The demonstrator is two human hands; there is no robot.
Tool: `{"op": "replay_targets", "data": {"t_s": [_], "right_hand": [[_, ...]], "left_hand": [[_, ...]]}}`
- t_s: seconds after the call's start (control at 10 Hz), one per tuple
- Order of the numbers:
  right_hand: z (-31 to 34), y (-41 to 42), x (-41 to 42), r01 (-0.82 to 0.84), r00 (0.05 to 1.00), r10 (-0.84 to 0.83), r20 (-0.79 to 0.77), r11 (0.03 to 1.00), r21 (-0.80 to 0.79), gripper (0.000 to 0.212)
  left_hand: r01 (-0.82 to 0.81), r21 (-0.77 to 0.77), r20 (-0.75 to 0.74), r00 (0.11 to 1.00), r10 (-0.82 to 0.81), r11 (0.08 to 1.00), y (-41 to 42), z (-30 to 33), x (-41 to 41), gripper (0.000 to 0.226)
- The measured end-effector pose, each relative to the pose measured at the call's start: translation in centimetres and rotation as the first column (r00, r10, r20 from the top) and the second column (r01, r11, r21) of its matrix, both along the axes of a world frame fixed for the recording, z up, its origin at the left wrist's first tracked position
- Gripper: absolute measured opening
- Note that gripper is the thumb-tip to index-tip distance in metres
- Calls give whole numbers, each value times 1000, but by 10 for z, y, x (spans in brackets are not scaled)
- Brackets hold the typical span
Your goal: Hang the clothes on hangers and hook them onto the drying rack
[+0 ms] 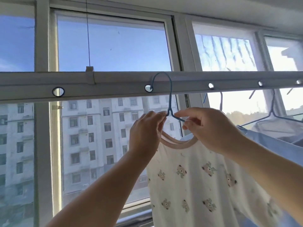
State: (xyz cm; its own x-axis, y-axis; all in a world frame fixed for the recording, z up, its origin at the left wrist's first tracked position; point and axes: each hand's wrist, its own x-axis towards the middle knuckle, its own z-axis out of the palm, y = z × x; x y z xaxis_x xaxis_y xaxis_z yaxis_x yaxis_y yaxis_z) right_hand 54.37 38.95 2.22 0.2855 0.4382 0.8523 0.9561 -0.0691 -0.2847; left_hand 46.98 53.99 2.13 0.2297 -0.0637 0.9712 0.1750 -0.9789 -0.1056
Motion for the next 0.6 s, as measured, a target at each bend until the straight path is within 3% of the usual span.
{"op": "replay_targets", "data": {"t_s": [0.3, 0.5, 0.6], "right_hand": [[-1, 0, 1, 14, 1000, -14, 12, 1000, -26, 33], [-13, -6, -2, 12, 1000, -16, -13, 970, -244, 31], [-12, -22, -3, -24, 993, 8, -118, 991, -135, 27]], "left_hand": [[-25, -10, -4, 1000, 25, 1000, 1, -5, -2, 23], [-135, -73, -168, 978, 121, 988, 5, -32, -11, 41], [-127, -162, -132, 986, 106, 979, 5, -28, -26, 51]]}}
